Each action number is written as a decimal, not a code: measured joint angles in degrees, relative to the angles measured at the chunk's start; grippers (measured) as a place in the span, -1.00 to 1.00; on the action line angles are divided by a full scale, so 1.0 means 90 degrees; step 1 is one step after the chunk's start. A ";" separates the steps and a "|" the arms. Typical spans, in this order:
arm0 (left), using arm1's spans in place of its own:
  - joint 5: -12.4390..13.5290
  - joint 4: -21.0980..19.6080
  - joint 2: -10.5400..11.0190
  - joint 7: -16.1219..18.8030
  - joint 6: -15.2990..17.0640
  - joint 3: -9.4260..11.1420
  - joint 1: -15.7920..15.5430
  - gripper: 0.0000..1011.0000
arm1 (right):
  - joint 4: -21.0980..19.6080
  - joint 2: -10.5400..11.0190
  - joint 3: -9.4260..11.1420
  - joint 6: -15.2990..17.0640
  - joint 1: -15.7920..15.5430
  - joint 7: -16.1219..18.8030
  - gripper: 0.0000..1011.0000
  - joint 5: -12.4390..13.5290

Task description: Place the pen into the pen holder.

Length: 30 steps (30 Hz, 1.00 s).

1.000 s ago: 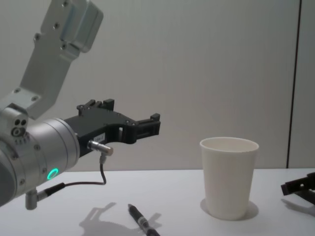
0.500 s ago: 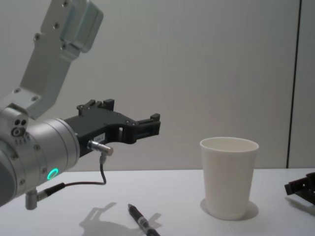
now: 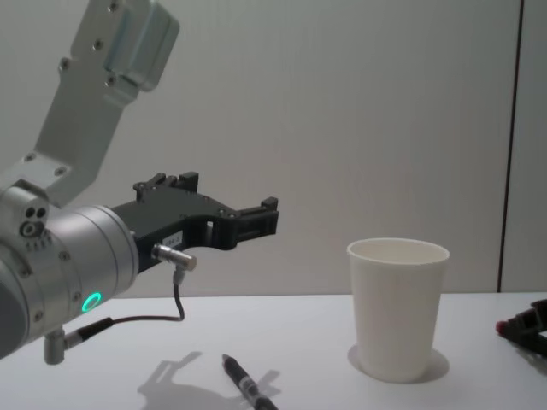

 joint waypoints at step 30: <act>0.0000 0.0000 0.0000 0.0000 0.0000 0.0000 0.0000 0.98 | 0.0008 -0.0002 0.0000 -0.0007 0.0003 -0.0005 -1.00 -0.0001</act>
